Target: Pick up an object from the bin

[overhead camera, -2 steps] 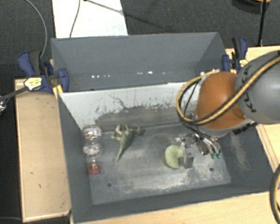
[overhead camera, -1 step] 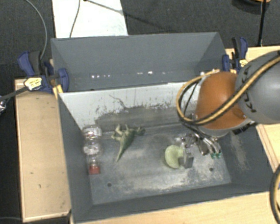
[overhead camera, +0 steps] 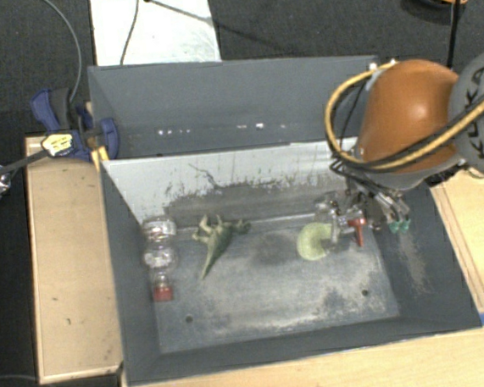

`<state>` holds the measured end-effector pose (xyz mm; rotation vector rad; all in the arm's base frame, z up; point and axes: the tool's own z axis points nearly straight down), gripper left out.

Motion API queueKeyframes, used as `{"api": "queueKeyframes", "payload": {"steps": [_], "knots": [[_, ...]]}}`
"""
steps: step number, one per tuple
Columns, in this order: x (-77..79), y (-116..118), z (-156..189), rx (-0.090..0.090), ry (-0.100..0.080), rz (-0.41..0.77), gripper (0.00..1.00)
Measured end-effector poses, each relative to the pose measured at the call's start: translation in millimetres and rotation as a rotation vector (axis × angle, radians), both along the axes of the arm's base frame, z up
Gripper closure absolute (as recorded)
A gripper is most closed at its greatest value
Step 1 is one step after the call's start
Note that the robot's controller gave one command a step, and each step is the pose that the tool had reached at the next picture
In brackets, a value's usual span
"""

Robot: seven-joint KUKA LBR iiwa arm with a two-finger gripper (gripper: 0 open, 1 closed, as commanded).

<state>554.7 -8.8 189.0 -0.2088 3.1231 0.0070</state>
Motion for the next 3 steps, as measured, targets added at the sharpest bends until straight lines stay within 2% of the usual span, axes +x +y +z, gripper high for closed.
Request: {"api": "queueKeyframes", "payload": {"steps": [1, 2, 3], "knots": [[-0.1, 0, 0, 0.0, 0.0, -0.001, 1.0], [-7.2, 2, 43, 0.001, 0.003, -0.04, 1.0], [1.7, 5, 146, 0.0, -0.005, 0.012, 1.0]]}}
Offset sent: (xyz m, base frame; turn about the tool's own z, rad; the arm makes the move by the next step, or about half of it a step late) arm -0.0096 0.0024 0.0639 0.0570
